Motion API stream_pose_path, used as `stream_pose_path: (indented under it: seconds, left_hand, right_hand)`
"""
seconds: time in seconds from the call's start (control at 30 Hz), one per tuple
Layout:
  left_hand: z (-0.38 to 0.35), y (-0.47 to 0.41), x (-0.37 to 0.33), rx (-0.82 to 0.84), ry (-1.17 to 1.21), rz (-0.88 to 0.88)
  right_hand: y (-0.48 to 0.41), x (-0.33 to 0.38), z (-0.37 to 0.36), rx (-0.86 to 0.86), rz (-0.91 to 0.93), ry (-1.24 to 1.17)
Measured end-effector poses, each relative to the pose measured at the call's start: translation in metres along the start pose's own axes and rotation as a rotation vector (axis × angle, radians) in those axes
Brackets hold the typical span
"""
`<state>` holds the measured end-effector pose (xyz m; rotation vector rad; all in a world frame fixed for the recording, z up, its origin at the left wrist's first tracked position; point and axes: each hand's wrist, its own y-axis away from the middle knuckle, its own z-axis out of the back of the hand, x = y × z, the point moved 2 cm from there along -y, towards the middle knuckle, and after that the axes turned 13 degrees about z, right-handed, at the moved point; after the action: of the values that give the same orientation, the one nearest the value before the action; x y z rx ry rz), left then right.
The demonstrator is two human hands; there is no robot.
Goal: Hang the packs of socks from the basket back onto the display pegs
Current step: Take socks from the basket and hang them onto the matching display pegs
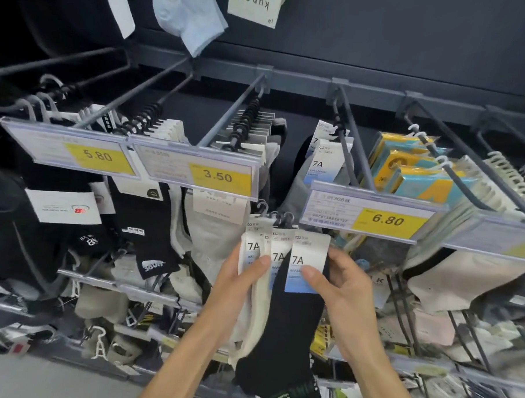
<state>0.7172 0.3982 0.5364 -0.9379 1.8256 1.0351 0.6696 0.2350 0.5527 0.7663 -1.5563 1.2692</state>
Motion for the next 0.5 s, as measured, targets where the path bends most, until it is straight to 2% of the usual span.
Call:
stream_pose_path:
  seconds: [0.37,0.5]
  left_hand:
    - [-0.002,-0.008,-0.001,-0.033,-0.001,0.004]
    - [0.003,-0.011,-0.002,-0.075,0.004,-0.001]
  right_hand:
    - [0.001,-0.003,0.007,0.104,-0.003,-0.095]
    - [-0.012,-0.006,0.018,-0.016,0.052,-0.114]
